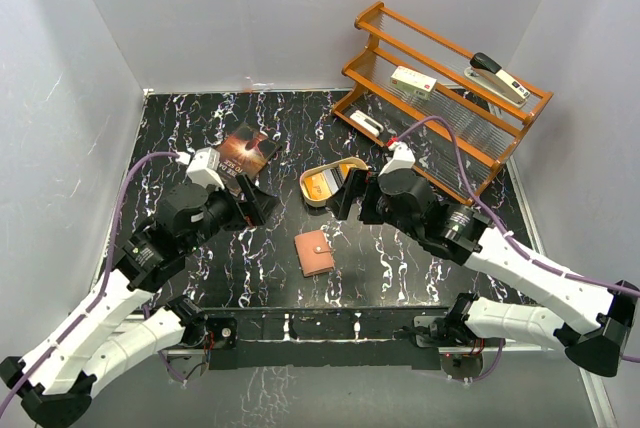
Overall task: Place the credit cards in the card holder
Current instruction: Reset both arms
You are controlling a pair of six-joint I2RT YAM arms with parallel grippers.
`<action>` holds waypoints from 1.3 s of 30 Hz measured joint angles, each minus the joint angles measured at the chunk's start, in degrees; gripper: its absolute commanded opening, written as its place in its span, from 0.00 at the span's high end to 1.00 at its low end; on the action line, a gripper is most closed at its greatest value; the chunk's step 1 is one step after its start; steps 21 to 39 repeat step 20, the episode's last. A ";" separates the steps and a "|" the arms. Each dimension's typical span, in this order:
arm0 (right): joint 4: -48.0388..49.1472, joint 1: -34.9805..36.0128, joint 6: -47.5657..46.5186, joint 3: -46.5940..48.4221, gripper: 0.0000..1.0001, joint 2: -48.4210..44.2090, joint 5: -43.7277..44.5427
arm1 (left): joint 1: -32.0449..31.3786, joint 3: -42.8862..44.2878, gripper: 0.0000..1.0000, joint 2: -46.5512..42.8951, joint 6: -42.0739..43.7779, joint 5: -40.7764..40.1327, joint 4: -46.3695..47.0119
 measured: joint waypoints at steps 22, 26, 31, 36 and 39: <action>3.17 0.00 -2.27 -1.29 0.02 -0.31 -4.61 | 0.00 0.31 0.01 0.26 0.31 -0.31 -0.79; 3.17 0.00 -2.27 -1.29 0.02 -0.31 -4.61 | 0.00 0.31 0.01 0.26 0.31 -0.31 -0.79; 3.17 0.00 -2.27 -1.29 0.02 -0.31 -4.61 | 0.00 0.31 0.01 0.26 0.31 -0.31 -0.79; 3.17 0.00 -2.27 -1.29 0.02 -0.31 -4.61 | 0.00 0.31 0.01 0.26 0.31 -0.31 -0.79; 3.17 0.00 -2.27 -1.29 0.02 -0.31 -4.61 | 0.00 0.31 0.01 0.26 0.31 -0.31 -0.79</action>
